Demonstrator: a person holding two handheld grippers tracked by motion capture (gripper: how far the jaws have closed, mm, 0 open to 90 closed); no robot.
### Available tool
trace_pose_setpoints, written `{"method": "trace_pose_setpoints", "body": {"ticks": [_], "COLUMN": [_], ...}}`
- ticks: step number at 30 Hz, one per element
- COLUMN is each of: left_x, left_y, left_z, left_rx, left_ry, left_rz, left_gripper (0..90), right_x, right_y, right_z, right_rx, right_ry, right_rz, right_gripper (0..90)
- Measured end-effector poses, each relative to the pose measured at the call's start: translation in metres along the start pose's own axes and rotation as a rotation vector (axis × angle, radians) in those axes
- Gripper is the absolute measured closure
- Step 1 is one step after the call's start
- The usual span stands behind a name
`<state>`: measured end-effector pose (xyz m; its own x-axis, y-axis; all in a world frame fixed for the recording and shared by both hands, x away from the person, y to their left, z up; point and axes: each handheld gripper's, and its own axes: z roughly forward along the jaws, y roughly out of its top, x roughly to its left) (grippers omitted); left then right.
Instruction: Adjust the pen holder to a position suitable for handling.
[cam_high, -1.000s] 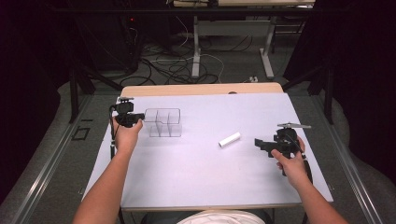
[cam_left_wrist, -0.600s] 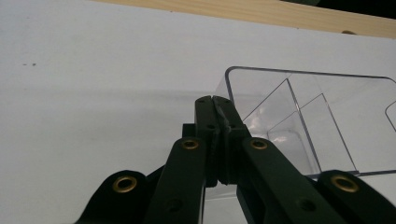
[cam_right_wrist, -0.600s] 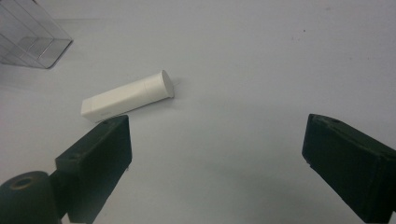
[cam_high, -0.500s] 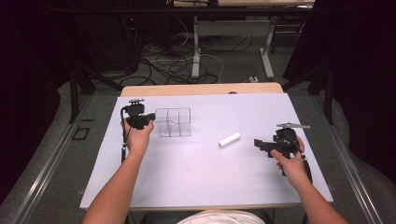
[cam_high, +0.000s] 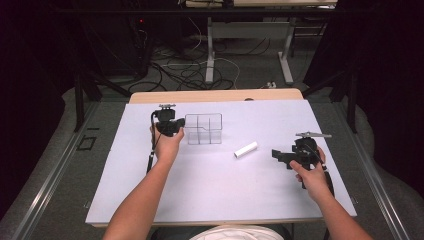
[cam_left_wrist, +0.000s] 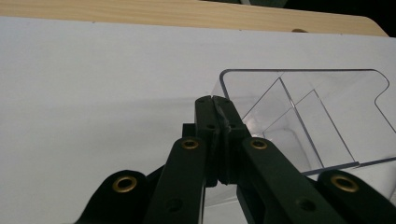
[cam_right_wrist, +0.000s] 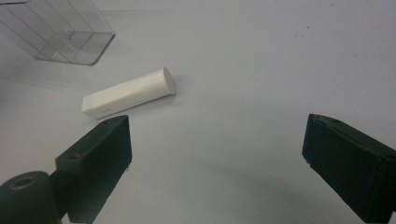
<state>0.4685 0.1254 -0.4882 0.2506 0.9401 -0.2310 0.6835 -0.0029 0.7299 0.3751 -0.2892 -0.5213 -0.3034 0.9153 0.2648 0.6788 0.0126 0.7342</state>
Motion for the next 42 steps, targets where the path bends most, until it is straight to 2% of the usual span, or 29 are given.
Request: {"method": "trace_pose_setpoints", "body": {"ticks": [7, 9, 14, 16, 23, 32, 37, 42], "left_x": [-0.021, -0.026, -0.035, -0.038, -0.035, -0.031, -0.028, -0.024], "left_y": [0.001, 0.002, 0.003, 0.002, 0.003, 0.003, 0.002, 0.0], "left_z": [0.011, 0.014, 0.017, 0.018, 0.017, 0.011, 0.003, -0.004], "left_rx": [-0.007, -0.002, 0.004, -0.005, 0.011, -0.003, -0.017, -0.046], "left_ry": [-0.026, -0.031, -0.055, -0.046, -0.06, -0.083, -0.11, -0.155], "left_rz": [0.007, 0.01, 0.007, 0.012, 0.015, 0.016, 0.06, 0.064], "left_gripper": [90.0, 90.0, 90.0, 90.0, 90.0, 88.5, 82.1, 73.2], "right_x": [0.0, 0.001, 0.0, -0.001, 0.0, 0.0, 0.001, 0.003], "right_y": [0.0, 0.0, 0.0, 0.0, 0.0, 0.0, 0.001, 0.003], "right_z": [0.001, 0.001, 0.001, 0.001, 0.001, 0.0, 0.0, 0.0], "right_rx": [-0.004, 0.004, -0.002, -0.001, -0.002, -0.003, -0.009, -0.02], "right_ry": [0.005, 0.005, 0.006, 0.007, 0.007, 0.002, 0.008, 0.022], "right_rz": [-0.012, -0.003, -0.011, -0.011, -0.013, -0.007, -0.013, -0.015], "right_gripper": [7.8, 7.8, 7.8, 7.8, 7.9, 9.4, 12.1, 14.2]}}
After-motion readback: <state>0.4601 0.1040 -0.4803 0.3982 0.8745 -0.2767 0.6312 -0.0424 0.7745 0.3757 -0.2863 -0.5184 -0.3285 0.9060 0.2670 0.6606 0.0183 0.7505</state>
